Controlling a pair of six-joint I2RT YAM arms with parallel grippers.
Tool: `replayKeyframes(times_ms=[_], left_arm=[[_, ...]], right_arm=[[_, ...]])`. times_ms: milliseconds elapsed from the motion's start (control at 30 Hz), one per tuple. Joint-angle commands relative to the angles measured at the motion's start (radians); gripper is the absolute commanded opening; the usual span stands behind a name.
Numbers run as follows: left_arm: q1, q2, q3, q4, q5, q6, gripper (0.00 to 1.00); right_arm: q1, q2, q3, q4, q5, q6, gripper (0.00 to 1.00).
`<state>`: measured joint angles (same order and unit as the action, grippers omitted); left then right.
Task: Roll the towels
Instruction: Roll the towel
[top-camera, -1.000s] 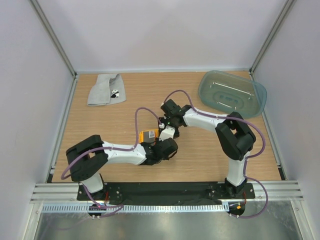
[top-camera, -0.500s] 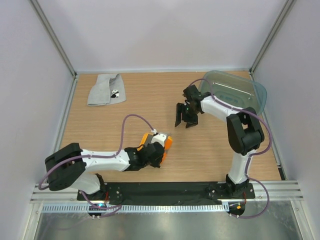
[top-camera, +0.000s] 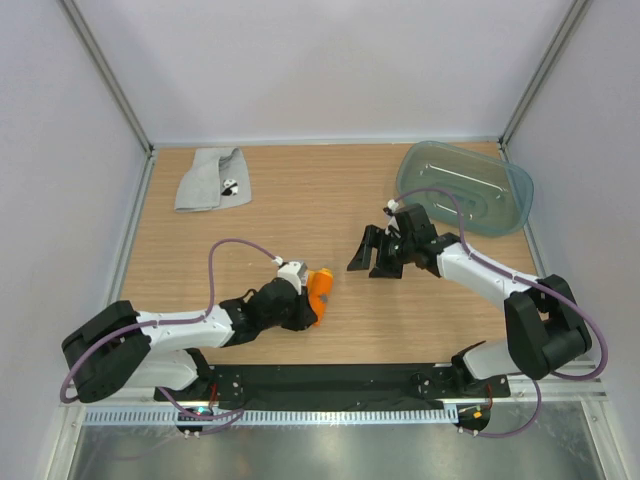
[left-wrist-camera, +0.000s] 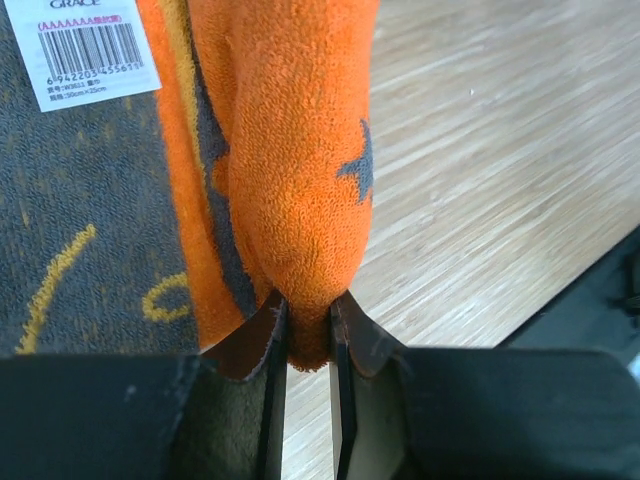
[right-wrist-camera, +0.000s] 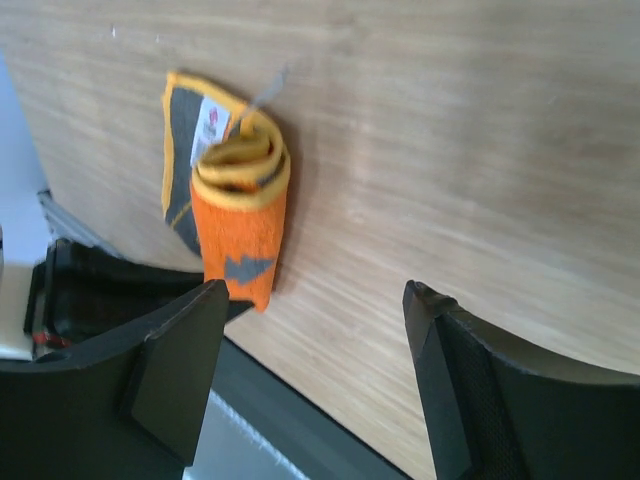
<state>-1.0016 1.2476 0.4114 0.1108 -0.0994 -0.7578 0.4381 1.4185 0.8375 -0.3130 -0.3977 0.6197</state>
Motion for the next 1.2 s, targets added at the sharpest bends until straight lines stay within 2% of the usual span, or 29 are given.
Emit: replayKeyframes(times_ms=[0,167,467,733,800,900,933,1033,1100,1167], left_arm=[[0.076,-0.019,-0.065,0.200,0.162,-0.112,0.00],[0.214,0.024,-0.172,0.415,0.312,-0.219,0.00],[0.302,0.133,-0.287,0.760,0.464,-0.388,0.00],[0.316,0.087,-0.307,0.761,0.472,-0.408,0.00],[0.320,0.072,-0.312,0.735,0.471,-0.397,0.00],[0.324,0.041,-0.309,0.695,0.463,-0.379,0.00],[0.325,0.032,-0.309,0.675,0.458,-0.376,0.00],[0.327,0.021,-0.292,0.612,0.457,-0.347,0.00],[0.327,0.016,-0.264,0.549,0.466,-0.310,0.00],[0.327,0.004,-0.223,0.439,0.461,-0.250,0.00]], right_arm=[[0.039,-0.061,-0.109,0.250,-0.122,0.124,0.79],[0.137,-0.032,-0.199,0.428,-0.107,0.189,0.82],[0.218,0.181,-0.189,0.658,-0.069,0.247,0.82],[0.238,0.306,-0.164,0.810,-0.084,0.284,0.77],[0.244,0.329,-0.160,0.822,-0.087,0.291,0.73],[0.264,0.346,-0.150,0.839,-0.095,0.301,0.60],[0.271,0.346,-0.147,0.842,-0.096,0.301,0.48],[0.283,0.326,-0.147,0.833,-0.084,0.304,0.31],[0.283,0.312,-0.141,0.801,-0.067,0.301,0.24],[0.284,0.287,-0.103,0.677,-0.027,0.262,0.20]])
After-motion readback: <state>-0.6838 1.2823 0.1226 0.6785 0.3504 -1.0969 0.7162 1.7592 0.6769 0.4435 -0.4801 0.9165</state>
